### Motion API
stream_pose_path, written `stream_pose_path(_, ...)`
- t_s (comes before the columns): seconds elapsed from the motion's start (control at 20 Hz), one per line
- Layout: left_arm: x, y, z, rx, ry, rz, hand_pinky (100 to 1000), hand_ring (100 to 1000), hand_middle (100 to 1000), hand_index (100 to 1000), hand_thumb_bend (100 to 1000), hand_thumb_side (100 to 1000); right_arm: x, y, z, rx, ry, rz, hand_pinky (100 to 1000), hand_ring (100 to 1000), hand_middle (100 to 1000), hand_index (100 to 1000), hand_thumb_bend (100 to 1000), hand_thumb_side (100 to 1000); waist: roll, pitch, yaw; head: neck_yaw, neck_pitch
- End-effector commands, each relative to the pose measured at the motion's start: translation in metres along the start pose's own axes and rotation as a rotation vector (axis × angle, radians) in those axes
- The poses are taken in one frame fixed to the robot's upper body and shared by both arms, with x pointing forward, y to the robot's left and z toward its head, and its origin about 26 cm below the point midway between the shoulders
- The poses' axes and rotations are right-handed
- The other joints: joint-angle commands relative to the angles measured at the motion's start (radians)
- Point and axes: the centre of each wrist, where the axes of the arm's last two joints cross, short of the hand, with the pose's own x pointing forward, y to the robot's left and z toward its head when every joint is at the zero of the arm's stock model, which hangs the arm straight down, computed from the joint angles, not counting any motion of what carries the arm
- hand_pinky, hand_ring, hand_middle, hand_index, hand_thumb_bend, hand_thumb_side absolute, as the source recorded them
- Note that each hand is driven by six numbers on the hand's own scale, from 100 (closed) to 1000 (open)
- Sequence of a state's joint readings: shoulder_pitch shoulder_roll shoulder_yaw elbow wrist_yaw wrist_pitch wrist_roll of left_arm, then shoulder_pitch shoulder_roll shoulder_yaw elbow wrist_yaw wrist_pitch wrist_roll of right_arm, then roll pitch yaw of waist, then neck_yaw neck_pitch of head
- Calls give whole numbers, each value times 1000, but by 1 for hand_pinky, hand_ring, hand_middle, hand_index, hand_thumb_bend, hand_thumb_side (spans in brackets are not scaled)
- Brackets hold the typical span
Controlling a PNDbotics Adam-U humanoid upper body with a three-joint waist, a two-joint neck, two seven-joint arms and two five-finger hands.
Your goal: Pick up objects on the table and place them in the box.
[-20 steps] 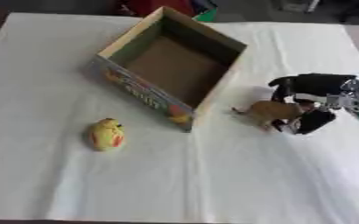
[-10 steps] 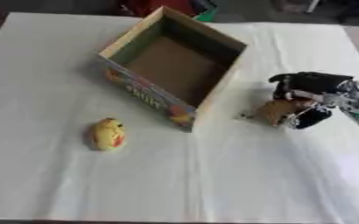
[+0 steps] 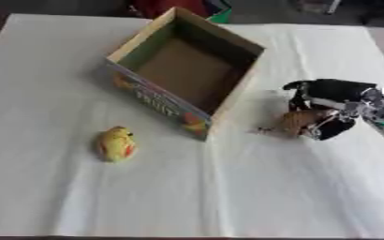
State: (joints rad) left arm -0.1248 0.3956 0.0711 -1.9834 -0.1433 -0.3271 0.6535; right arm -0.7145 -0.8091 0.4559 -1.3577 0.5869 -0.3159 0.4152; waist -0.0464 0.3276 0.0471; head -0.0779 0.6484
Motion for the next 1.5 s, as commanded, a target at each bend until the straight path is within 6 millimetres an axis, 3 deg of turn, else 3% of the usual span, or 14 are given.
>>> stream_pose_path(0.05,4,1,-6,1,-22,2,597,635,643,721,100,797,-4,-28,16,-42,-5,50,354,1000,100,141,100,127,1,-22,-2,1,-10)
stream_pose_path(0.75,5,2,-6,-11,-24,5,594,634,642,717,100,788,7,-90,37,-165,-74,124,324,1000,100,127,100,140,-1,-37,3,0,2)
stream_pose_path(1.15,5,0,-7,-28,-26,22,593,634,642,716,100,784,1,-137,3,-214,-115,154,325,1000,100,126,100,143,-2,-43,23,-23,9)
stream_pose_path(1.5,7,-5,-10,-43,-30,46,594,634,642,715,100,782,4,-159,-32,-265,-142,154,324,1000,100,126,100,147,-6,-36,48,-45,1)
